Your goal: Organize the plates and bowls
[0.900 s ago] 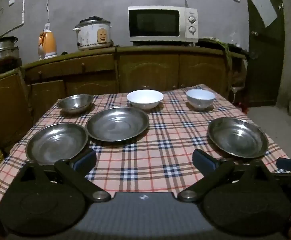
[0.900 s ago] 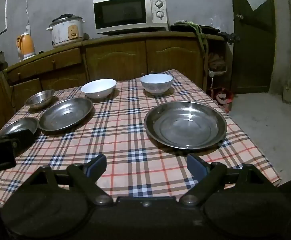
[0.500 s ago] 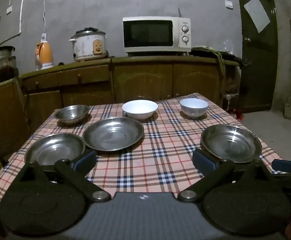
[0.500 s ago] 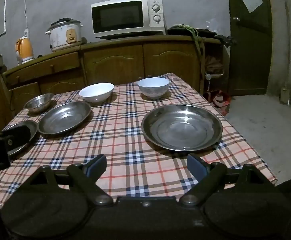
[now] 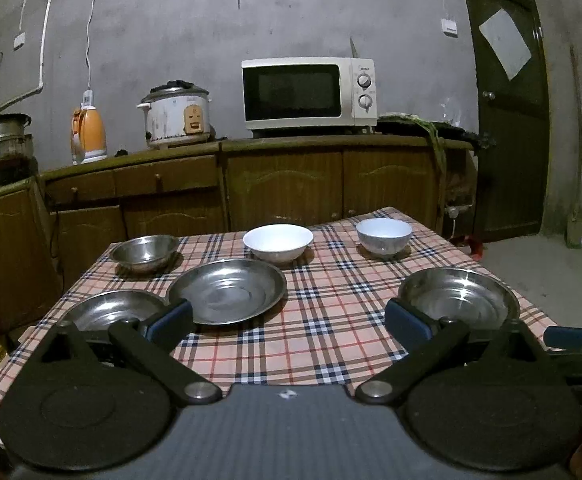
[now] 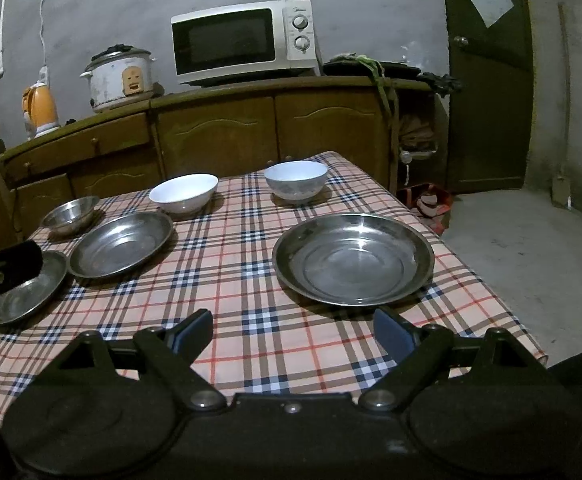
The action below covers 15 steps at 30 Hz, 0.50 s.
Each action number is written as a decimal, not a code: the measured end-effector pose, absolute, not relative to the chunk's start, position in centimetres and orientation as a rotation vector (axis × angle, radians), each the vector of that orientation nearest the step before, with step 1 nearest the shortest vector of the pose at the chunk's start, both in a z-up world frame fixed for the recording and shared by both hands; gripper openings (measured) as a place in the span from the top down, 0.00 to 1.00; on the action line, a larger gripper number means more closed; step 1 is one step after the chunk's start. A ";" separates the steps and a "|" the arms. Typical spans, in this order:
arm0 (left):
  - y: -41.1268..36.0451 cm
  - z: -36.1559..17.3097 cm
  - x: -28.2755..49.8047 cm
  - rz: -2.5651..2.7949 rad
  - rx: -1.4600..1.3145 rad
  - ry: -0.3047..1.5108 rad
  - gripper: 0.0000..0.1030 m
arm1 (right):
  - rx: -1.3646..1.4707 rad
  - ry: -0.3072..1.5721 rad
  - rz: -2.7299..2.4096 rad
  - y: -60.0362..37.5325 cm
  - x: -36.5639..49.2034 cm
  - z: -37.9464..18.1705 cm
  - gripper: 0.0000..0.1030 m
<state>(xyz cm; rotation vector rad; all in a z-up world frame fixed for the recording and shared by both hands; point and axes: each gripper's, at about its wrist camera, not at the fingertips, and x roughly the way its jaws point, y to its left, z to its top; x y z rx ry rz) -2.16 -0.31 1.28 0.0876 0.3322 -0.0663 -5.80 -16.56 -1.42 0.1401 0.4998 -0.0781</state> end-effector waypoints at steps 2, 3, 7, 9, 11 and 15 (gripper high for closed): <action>-0.2 1.3 -2.1 -0.065 0.088 0.326 0.00 | 0.142 0.496 -0.081 -16.6 -5.8 -1.4 0.00; -0.2 1.3 -2.2 -0.065 0.088 0.326 0.00 | 0.142 0.495 -0.084 -16.6 -5.8 -1.4 0.00; -0.3 1.3 -2.1 -0.064 0.088 0.325 0.00 | 0.145 0.492 -0.090 -16.6 -5.8 -1.4 0.00; -0.3 1.3 -2.1 -0.065 0.086 0.323 0.00 | 0.146 0.492 -0.091 -16.7 -5.9 -1.5 0.00; -0.3 1.4 -2.1 -0.064 0.086 0.322 0.00 | 0.146 0.492 -0.091 -16.7 -5.9 -1.5 0.00; -0.4 1.4 -2.0 -0.064 0.085 0.320 0.00 | 0.146 0.492 -0.090 -16.7 -5.8 -1.5 0.00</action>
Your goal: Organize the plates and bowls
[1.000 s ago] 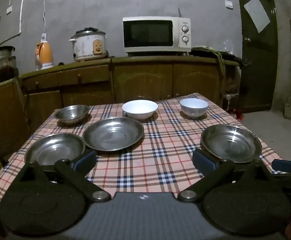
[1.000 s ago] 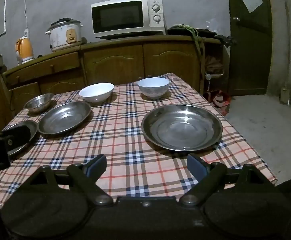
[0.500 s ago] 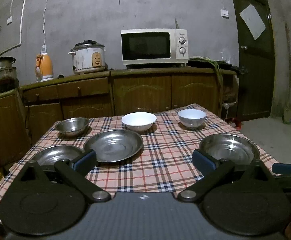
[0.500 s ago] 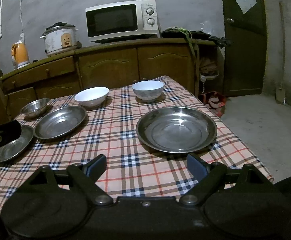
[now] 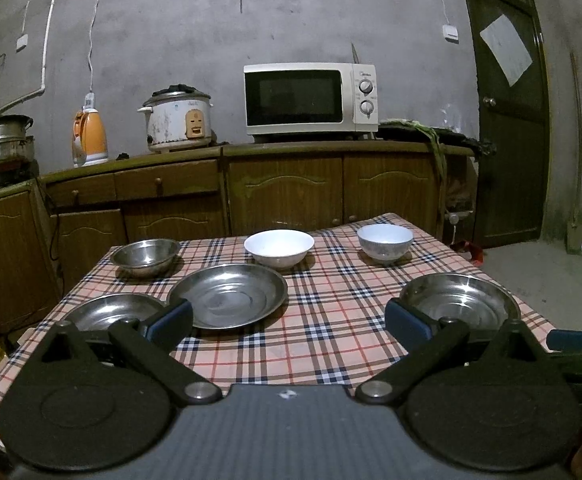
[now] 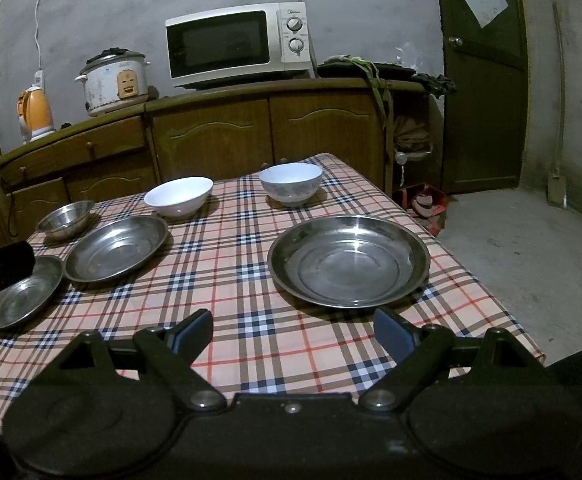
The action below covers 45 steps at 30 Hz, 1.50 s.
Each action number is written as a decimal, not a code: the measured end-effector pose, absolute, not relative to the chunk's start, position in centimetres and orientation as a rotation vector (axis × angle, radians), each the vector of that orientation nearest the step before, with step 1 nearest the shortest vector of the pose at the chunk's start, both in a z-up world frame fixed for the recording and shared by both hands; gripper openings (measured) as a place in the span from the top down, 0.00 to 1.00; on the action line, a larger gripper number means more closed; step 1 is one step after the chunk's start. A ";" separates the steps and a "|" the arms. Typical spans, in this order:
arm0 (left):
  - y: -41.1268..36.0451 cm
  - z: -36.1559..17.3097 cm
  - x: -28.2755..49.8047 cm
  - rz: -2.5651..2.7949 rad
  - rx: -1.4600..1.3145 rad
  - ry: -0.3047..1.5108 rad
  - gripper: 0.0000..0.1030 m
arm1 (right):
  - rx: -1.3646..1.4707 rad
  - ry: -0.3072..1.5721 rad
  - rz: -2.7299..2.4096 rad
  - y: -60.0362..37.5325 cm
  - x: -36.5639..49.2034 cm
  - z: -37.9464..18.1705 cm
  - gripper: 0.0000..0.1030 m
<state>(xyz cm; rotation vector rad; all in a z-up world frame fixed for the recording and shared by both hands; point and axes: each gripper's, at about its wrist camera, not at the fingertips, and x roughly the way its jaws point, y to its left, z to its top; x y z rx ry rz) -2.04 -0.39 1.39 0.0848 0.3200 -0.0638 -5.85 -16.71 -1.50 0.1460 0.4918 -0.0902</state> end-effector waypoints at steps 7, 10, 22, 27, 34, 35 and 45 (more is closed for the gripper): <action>-0.3 1.4 -1.9 -0.063 0.083 0.319 0.00 | 0.146 0.494 -0.092 -16.7 -5.8 -1.6 0.00; -0.2 1.3 -1.8 -0.063 0.081 0.320 0.00 | 0.146 0.495 -0.091 -16.7 -5.7 -1.6 0.00; 0.3 0.8 -1.3 -0.066 0.067 0.335 0.00 | 0.140 0.512 -0.095 -16.4 -5.2 -1.9 0.00; 0.4 0.5 -1.0 -0.068 0.063 0.345 0.00 | 0.140 0.515 -0.096 -16.4 -5.1 -2.0 0.00; 0.6 0.1 -0.6 -0.072 0.055 0.359 0.00 | 0.135 0.530 -0.100 -16.2 -4.4 -2.4 0.00; 0.6 0.0 -0.5 -0.073 0.055 0.360 0.00 | 0.135 0.532 -0.100 -16.2 -4.4 -2.5 0.00; 0.7 -0.5 0.0 -0.074 0.048 0.381 0.00 | 0.127 0.553 -0.102 -15.9 -3.6 -2.9 0.00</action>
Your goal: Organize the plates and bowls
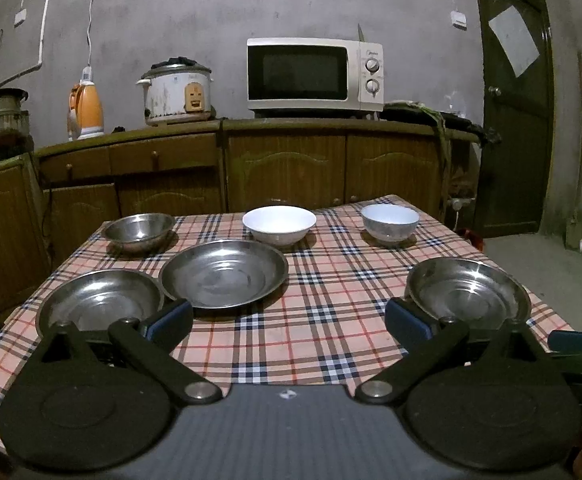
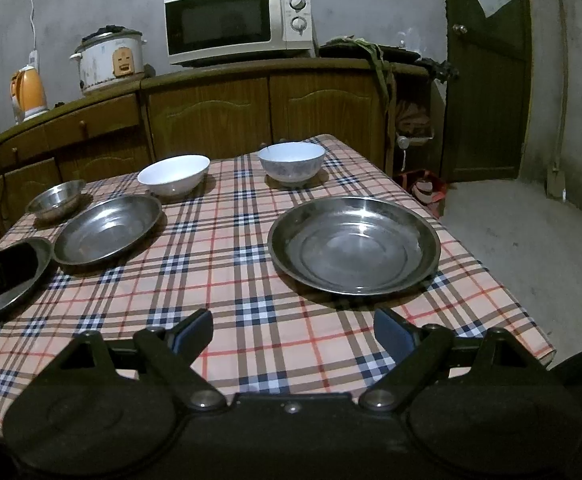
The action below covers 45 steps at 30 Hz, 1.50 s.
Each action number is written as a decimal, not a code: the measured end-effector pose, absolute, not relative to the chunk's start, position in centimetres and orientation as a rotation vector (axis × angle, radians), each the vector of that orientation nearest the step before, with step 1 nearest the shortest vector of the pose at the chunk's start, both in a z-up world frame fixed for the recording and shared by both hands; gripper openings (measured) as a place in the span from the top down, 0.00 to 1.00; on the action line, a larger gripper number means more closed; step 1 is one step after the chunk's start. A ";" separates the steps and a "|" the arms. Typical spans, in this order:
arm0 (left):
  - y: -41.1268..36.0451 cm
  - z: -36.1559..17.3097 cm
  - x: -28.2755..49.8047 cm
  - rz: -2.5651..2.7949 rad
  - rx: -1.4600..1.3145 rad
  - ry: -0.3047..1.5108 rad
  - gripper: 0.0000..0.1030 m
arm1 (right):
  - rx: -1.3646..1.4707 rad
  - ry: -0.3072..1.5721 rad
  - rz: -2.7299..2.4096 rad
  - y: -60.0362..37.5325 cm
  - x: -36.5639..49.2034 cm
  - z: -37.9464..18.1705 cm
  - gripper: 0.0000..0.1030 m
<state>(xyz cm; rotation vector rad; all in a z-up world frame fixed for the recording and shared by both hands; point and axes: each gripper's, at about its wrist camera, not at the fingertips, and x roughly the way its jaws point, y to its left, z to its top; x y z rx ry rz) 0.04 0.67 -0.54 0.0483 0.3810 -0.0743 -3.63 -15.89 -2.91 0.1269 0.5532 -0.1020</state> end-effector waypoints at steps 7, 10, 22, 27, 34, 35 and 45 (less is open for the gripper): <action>0.9 -1.0 0.7 -0.072 0.043 0.400 0.00 | 0.120 0.571 -0.101 -15.6 -3.1 -3.3 0.00; 1.1 -1.2 1.0 -0.071 0.039 0.407 0.00 | 0.115 0.577 -0.100 -15.4 -2.8 -3.4 0.00; 2.4 -2.5 2.7 -0.037 0.028 0.454 0.00 | 0.083 0.578 -0.072 -14.0 -0.9 -3.9 0.00; 4.3 -2.8 4.3 0.023 0.009 0.473 0.00 | 0.080 0.550 -0.020 -12.8 1.3 -3.3 0.00; 7.7 -1.7 8.9 0.116 -0.022 0.485 0.00 | 0.084 0.520 0.045 -10.4 6.0 -2.3 0.00; 8.1 -1.5 9.7 0.123 -0.020 0.481 0.00 | 0.087 0.515 0.056 -10.1 6.7 -2.2 0.00; 11.4 -0.3 19.4 0.165 0.019 0.510 0.00 | 0.100 0.530 0.143 -7.1 15.9 -1.9 0.00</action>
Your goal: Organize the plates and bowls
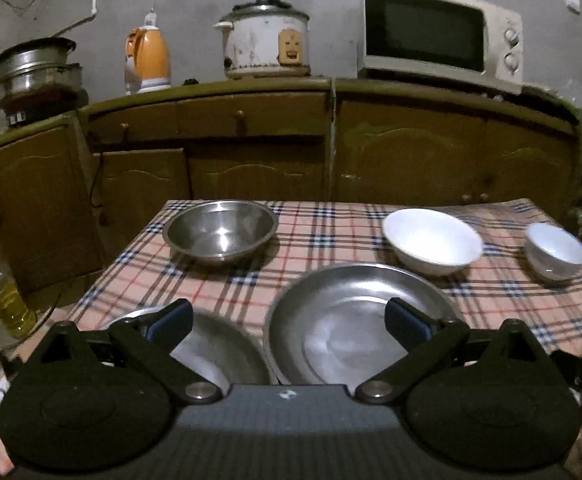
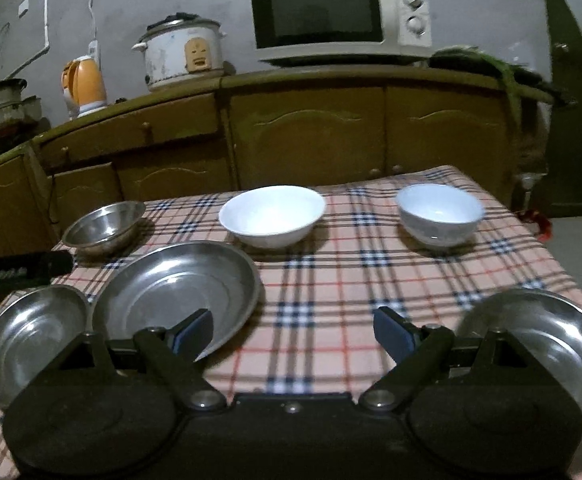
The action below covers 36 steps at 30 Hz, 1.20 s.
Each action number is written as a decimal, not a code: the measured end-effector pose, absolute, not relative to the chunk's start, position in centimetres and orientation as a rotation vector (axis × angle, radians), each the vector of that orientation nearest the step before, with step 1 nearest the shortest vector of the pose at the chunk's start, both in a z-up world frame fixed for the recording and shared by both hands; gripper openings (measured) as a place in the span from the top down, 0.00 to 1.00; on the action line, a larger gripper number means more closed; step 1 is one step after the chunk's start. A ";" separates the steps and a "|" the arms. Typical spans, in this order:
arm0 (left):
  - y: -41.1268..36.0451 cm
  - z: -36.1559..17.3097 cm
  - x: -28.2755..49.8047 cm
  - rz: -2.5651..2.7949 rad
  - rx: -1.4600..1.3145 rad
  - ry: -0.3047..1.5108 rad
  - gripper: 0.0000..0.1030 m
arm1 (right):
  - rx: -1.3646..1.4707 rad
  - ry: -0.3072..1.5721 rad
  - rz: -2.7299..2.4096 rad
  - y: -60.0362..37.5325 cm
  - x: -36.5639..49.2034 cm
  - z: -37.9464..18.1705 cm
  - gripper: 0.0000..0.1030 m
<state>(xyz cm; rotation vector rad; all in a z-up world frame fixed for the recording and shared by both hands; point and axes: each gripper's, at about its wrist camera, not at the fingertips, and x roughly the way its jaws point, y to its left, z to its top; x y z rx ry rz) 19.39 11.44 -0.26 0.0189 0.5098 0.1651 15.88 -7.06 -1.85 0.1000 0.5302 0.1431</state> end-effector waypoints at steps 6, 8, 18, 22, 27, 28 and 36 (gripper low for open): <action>12.8 -2.1 25.3 0.160 0.026 0.626 0.08 | 0.141 0.591 0.183 -5.9 20.7 -3.3 0.00; 13.2 -2.8 26.9 0.163 0.018 0.661 0.10 | 0.136 0.605 0.189 -5.5 22.0 -3.9 0.01; 14.1 -5.1 32.3 0.102 0.030 0.796 0.41 | 0.187 0.675 0.240 -4.4 26.0 -6.2 0.12; 14.2 -6.0 33.0 0.097 0.042 0.822 0.67 | 0.226 0.709 0.292 -4.2 27.0 -6.8 0.54; 14.4 -5.7 32.5 0.100 0.046 0.815 0.82 | 0.213 0.699 0.277 -4.2 26.9 -6.6 0.73; 14.4 -5.6 32.2 0.095 0.042 0.812 0.82 | 0.216 0.694 0.281 -4.4 26.8 -6.4 0.73; 12.7 -2.5 29.8 0.037 0.015 0.734 0.85 | 0.224 0.655 0.249 -6.8 24.9 -4.1 0.73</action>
